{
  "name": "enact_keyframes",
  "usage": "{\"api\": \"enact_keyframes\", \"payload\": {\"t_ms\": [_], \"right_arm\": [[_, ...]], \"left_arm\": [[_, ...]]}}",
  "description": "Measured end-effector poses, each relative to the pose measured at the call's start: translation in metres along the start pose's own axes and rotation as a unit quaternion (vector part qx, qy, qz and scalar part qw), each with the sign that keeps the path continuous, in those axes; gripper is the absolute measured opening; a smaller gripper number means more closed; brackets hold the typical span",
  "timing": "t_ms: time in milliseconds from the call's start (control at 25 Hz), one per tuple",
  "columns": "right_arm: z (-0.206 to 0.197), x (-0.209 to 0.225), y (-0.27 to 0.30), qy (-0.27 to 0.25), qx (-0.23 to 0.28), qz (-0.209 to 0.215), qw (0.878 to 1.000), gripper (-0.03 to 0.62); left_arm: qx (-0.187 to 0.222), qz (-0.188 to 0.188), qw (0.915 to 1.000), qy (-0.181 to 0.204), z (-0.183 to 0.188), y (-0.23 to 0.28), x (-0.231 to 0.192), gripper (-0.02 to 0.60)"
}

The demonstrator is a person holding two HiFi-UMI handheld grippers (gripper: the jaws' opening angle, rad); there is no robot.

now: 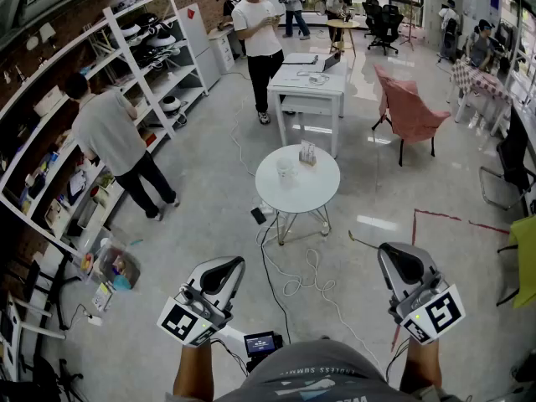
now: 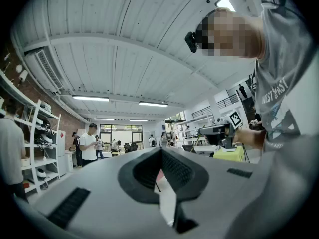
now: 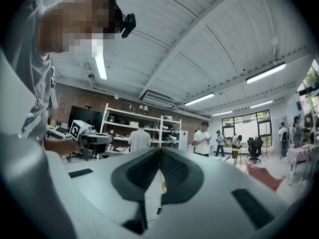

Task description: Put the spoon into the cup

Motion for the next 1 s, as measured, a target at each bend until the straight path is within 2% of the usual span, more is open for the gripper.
{"api": "enact_keyframes", "payload": {"t_ms": [520,1000], "right_arm": [[-0.006,0.002,0.004,0.003,0.001,-0.004,1.000,0.005],[-0.002,-0.014,0.023,0.014,0.004,-0.008,1.000,0.005]], "left_arm": [[-0.004,0.001,0.9998,0.022,-0.009,0.000,-0.007,0.003],[-0.003,-0.005,0.9998,0.018,-0.013,-0.013,-0.026,0.003]]}}
Point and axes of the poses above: the fingertips, and each gripper's own axes: y forward along the fingers, x to its right, z out of its top, the point moved 9 cm from there along -y, backward along the fingers, and after that the axes turned 11 degrees about -x, right-handed, at the moved point
